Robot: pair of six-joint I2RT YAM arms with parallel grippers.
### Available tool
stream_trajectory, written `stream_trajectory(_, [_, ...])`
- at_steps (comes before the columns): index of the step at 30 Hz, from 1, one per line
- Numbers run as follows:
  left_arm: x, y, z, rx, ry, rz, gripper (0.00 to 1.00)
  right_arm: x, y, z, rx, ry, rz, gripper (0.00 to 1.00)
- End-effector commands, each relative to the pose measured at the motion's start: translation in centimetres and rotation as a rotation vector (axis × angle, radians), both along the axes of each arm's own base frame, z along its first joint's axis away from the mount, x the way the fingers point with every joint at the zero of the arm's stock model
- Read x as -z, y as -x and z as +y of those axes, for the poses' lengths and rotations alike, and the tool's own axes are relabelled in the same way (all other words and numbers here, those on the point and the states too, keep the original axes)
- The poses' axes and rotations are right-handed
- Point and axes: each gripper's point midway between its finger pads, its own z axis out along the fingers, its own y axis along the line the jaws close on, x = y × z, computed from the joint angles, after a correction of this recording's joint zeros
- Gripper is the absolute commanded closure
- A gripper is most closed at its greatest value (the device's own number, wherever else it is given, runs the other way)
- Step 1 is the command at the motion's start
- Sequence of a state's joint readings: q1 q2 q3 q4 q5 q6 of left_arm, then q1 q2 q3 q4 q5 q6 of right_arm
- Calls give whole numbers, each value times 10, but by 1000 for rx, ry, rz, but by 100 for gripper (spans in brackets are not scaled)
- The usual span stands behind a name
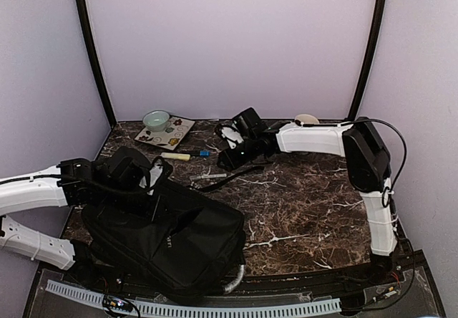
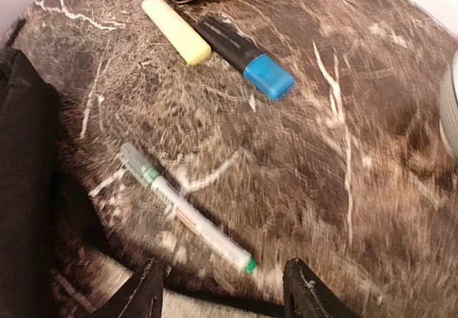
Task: Pack the student bag
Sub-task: Pick up the pen from the center of the board.
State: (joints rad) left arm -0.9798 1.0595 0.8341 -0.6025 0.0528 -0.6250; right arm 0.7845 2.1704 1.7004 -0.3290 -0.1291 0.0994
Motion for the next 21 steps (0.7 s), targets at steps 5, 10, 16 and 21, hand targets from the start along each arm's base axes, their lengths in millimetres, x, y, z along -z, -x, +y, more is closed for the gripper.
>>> stream_trajectory(5, [-9,24,6,44,53,49,100,50,1,48,-177,155,-154,38])
stream_trajectory(10, [-10,27,6,39,64,63,100,56,-12,55,-149,174,-204,26])
stream_trajectory(16, [-9,25,2,56,50,62,100,71,-16,52,-171,212,-202,28])
stream_trajectory(21, [-6,23,-3,70,45,64,100,85,-16,43,-140,198,-128,35])
